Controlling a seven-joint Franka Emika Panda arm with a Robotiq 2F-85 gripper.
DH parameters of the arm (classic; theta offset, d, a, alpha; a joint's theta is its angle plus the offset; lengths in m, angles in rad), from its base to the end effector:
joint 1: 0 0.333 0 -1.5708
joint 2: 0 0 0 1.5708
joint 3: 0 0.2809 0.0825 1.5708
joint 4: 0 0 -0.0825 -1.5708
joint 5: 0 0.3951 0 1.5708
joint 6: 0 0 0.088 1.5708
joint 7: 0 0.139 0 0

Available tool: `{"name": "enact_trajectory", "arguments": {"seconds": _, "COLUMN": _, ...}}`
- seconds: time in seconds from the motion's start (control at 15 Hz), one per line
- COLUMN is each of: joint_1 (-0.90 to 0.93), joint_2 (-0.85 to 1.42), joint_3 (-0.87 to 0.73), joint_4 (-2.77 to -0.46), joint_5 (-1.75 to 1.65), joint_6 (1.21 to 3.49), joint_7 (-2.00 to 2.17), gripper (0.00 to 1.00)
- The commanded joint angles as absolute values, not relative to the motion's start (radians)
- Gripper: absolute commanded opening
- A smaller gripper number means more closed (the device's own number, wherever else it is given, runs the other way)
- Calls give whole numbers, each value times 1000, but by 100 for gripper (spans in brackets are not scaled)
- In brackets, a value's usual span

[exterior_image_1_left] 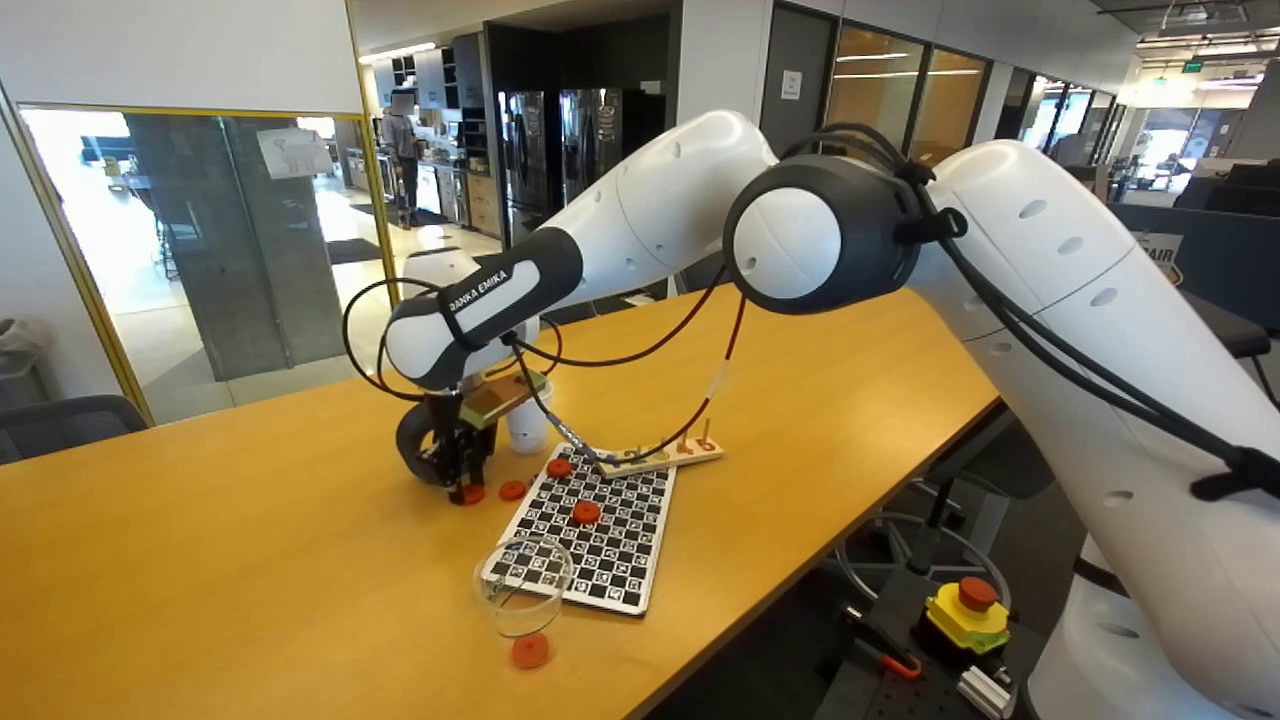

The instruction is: Pick up the orange tokens from the table and put them in the colourless cup. Pick up the blue token and put it in the white cup.

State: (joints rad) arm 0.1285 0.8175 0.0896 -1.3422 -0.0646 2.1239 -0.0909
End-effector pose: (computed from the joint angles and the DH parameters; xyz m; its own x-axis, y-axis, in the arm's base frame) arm 0.7051 0.1414 0.1737 0.9497 0.3115 -0.0312 0.3112 -0.9502 -0.0144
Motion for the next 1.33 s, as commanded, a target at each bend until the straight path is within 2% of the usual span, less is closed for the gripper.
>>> {"name": "enact_trajectory", "arguments": {"seconds": 0.0, "joint_1": 128, "joint_2": 773, "joint_3": 103, "joint_4": -1333, "joint_5": -66, "joint_6": 2049, "joint_7": -143, "gripper": 21}}
{"name": "enact_trajectory", "arguments": {"seconds": 0.27, "joint_1": 129, "joint_2": 641, "joint_3": 130, "joint_4": -1434, "joint_5": -81, "joint_6": 2046, "joint_7": -250, "gripper": 21}}
{"name": "enact_trajectory", "arguments": {"seconds": 0.8, "joint_1": 130, "joint_2": 279, "joint_3": 221, "joint_4": -1800, "joint_5": -45, "joint_6": 2054, "joint_7": -398, "gripper": 21}}
{"name": "enact_trajectory", "arguments": {"seconds": 1.27, "joint_1": 151, "joint_2": 141, "joint_3": 260, "joint_4": -2002, "joint_5": 6, "joint_6": 2062, "joint_7": -451, "gripper": 21}}
